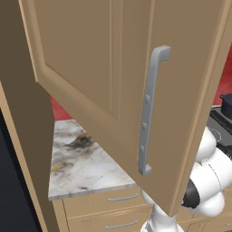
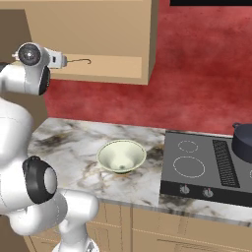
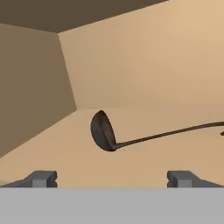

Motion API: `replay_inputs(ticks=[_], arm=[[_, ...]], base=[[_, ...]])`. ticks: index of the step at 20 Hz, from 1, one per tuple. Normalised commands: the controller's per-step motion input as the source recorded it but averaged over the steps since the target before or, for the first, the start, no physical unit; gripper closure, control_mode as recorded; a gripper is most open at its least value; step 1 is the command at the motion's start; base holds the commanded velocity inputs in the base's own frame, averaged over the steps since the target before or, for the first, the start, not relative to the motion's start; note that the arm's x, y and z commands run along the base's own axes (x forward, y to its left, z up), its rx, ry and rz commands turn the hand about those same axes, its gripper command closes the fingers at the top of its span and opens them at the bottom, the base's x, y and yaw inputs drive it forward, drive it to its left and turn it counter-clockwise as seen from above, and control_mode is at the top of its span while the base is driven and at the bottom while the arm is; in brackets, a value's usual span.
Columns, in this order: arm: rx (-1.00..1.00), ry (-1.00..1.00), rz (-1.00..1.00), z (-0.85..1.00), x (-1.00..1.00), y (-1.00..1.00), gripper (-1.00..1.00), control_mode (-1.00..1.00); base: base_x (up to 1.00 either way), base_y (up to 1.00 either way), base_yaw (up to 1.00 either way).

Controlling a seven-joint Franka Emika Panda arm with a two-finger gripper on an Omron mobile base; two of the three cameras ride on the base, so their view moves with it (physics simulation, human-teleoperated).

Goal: Open the cabinet and move the ladle to the pot. Then close the cabinet.

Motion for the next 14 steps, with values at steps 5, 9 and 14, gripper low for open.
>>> replay_inputs(ticks=[5, 9, 14], arm=[[-0.03, 0.01, -0.03, 0.00, 0.43, 0.16, -1.00, -1.00], [-0.05, 0.00, 0.00, 0.00, 0.37, 0.30, -1.00, -1.00], [-0.03, 0.04, 0.00, 0.00, 0.34, 0.29, -1.00, -1.00]], base=[[0.00, 0.00, 0.00], [0.00, 0.00, 0.00], [0.00, 0.00, 0.00]])
